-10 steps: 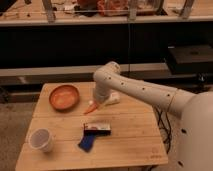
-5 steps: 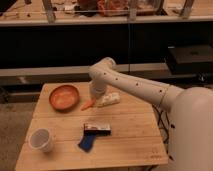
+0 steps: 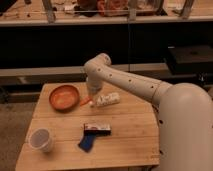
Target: Place the pepper in the ceramic bowl
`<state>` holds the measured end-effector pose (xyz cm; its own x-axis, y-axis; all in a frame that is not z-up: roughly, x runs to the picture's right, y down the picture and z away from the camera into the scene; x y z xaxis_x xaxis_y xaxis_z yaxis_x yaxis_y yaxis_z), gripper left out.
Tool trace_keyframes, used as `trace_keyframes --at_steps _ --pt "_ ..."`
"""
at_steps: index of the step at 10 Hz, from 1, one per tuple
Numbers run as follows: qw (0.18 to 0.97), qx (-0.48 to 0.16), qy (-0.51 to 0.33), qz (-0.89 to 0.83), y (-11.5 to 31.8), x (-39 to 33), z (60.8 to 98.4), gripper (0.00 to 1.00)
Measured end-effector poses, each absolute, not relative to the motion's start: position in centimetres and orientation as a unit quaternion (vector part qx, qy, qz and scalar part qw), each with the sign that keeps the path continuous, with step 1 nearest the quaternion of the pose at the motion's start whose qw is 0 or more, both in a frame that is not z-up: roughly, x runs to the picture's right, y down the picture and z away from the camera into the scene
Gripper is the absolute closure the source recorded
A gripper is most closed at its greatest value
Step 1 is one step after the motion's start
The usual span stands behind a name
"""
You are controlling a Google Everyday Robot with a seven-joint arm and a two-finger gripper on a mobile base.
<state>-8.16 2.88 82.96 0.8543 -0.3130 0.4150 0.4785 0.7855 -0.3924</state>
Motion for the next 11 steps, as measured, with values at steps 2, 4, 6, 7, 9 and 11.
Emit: trace_keyframes --at_steps 2,4,6,7,9,11 --pt "0.931 -0.255 -0.160 -0.206 2.3 -8.1 83.0 0.99" --pt "0.933 -0.254 -0.152 -0.205 1.8 -9.5 83.3 0.99" --pt "0.936 -0.252 -0.141 -0.202 1.1 -9.5 83.6 0.99" --pt "0.937 -0.250 -0.140 -0.202 1.0 -10.0 83.7 0.99" --pt "0.940 -0.243 -0.138 -0.197 0.8 -11.3 84.3 0.99" --pt "0.941 -0.238 -0.136 -0.196 0.6 -13.1 84.6 0.99"
